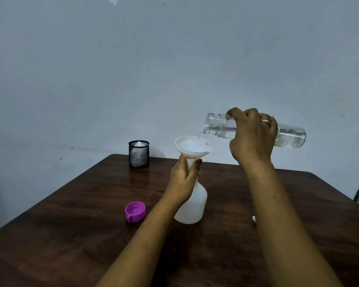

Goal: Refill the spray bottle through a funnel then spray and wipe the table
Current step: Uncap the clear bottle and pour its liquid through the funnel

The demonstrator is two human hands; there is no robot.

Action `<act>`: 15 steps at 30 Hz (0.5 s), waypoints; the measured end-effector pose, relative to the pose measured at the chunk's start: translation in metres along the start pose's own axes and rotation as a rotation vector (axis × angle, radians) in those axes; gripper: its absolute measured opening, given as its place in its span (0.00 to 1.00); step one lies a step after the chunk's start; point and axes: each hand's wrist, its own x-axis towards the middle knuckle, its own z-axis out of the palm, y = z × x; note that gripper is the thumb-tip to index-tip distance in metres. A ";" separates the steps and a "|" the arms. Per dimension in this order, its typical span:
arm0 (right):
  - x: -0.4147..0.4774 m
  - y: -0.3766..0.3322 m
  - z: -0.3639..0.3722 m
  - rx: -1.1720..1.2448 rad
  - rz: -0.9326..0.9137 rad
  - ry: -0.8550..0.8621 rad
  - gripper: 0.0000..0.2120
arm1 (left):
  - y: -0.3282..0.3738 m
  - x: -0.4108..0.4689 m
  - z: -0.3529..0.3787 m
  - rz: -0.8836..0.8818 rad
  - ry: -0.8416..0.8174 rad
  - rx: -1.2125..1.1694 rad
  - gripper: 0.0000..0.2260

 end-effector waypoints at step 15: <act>0.000 0.000 -0.001 0.009 -0.002 0.010 0.31 | -0.001 0.000 0.000 -0.004 -0.003 0.008 0.04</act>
